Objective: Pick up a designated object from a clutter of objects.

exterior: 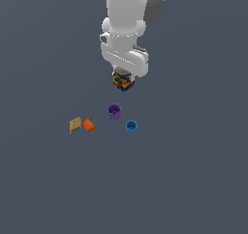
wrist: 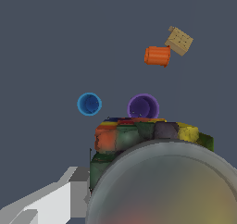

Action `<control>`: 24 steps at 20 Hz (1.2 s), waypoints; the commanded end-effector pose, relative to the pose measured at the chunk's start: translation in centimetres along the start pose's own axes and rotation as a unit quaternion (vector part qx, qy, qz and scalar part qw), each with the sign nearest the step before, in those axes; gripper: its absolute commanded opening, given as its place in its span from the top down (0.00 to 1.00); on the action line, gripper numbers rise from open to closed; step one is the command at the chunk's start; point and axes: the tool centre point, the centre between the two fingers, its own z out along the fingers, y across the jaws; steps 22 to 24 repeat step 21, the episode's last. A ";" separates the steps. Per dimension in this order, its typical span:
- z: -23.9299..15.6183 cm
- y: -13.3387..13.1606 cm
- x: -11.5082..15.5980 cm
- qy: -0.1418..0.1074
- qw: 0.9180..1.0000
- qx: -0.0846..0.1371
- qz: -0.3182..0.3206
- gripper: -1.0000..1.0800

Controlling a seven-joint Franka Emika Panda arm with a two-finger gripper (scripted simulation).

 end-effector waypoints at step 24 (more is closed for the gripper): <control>-8.1 5.9 4.7 0.003 1.000 -0.002 0.000 1.00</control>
